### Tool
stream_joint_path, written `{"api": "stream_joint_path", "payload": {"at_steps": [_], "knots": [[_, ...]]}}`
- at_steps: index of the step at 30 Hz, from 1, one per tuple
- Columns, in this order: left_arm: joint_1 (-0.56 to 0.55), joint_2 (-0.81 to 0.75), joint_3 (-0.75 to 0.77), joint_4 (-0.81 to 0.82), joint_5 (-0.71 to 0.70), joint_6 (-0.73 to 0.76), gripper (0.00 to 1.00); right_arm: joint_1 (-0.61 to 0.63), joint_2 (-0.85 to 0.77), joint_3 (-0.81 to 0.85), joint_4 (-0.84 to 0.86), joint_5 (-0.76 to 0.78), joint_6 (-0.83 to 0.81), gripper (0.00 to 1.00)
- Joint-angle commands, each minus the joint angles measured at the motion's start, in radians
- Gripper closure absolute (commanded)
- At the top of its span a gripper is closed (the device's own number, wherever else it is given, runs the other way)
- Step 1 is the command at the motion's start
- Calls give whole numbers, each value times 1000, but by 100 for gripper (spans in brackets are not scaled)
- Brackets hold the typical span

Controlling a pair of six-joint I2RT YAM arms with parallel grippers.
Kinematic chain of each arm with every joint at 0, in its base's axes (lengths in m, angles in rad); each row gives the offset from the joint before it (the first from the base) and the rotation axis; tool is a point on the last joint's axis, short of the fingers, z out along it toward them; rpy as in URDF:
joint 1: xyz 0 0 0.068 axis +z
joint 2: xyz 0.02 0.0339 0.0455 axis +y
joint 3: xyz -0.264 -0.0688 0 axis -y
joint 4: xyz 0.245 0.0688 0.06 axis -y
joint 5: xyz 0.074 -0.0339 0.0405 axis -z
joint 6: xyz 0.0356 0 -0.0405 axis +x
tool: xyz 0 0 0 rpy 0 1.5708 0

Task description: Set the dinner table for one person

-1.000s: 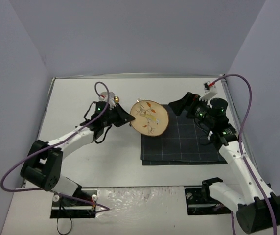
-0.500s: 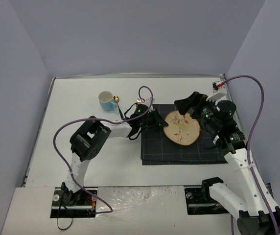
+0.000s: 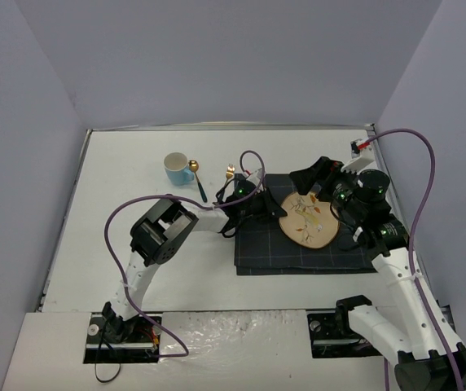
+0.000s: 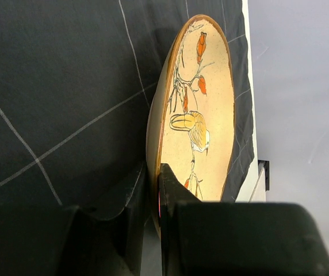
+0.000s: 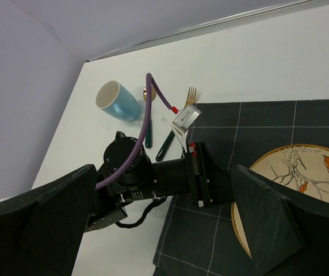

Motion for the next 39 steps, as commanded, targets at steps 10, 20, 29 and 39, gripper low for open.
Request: {"api": "stream_joint_path", "payload": {"at_steps": [10, 20, 29, 39], "knots": [[3, -9, 82, 212, 30, -88, 90, -4, -17, -18, 55, 2, -13, 1], [7, -61, 32, 90, 15, -79, 32, -6, -29, -18, 44, 21, -32, 1], [29, -308, 55, -342, -103, 164, 4, -4, -7, 43, -9, 75, -116, 1], [216, -579, 93, -910, -292, 469, 5, -6, 37, 76, -46, 128, -188, 1]]}}
